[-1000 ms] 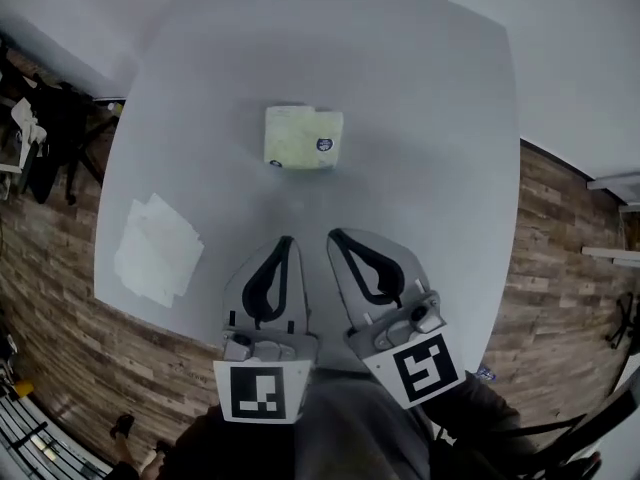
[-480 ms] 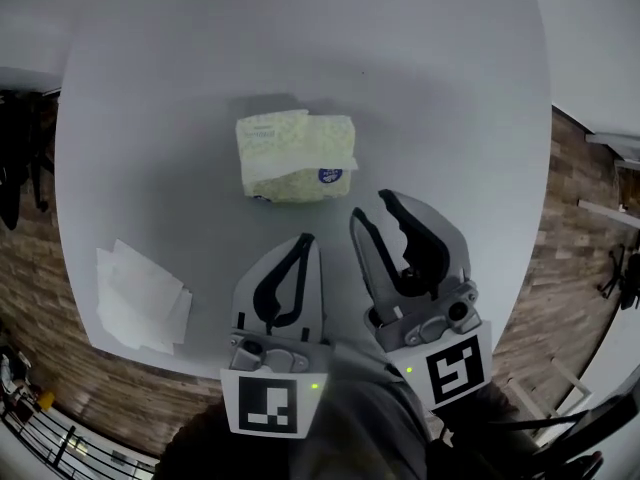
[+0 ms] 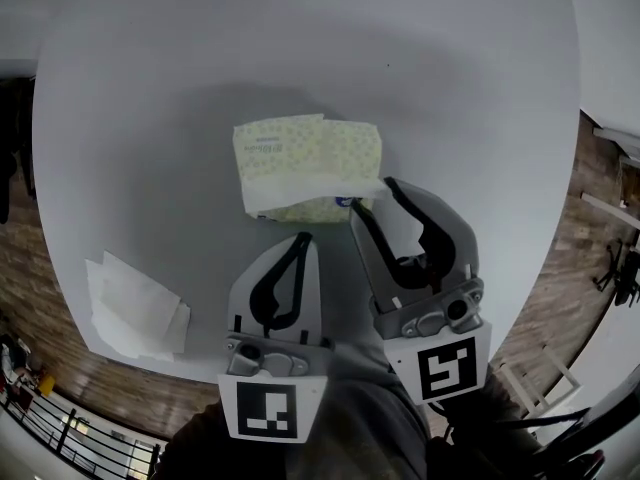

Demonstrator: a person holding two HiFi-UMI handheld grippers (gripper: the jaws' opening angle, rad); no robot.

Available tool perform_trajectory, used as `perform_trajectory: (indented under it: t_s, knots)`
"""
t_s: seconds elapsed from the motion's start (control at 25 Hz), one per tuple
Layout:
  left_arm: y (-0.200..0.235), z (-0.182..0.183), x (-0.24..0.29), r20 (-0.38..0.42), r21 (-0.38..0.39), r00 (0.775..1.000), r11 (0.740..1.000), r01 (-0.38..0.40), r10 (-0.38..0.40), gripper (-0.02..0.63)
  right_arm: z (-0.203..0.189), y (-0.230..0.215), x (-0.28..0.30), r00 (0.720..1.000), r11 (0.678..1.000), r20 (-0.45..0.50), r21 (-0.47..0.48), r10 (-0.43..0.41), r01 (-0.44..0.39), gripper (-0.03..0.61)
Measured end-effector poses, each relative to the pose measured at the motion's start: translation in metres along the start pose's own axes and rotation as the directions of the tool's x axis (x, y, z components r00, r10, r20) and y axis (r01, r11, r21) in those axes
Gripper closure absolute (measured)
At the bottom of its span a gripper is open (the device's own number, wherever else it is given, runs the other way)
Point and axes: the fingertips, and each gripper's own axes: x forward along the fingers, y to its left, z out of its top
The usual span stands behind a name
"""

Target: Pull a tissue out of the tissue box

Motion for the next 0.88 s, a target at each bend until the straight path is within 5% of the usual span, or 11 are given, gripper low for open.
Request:
perform_trajectory:
  t_s: [0.16, 0.44, 0.88]
  knots:
    - [0.005, -0.003, 0.004, -0.004, -0.008, 1.0, 1.0, -0.005, 0.005, 0.612, -0.008, 0.003, 0.003, 0.999, 1.0, -0.036, -0.009, 0.017, -0.017, 0.575]
    - [0.005, -0.003, 0.006, 0.007, -0.014, 1.0, 1.0, -0.008, 0.008, 0.612, 0.007, 0.0, -0.004, 1.0, 0.999, 0.011, 0.048, 0.014, -0.015, 0.577]
    - [-0.015, 0.029, -0.027, 0.094, -0.004, 0.996, 1.0, 0.0, 0.001, 0.612, 0.112, 0.029, -0.041, 0.984, 0.998, 0.171, -0.007, 0.056, -0.055, 0.577]
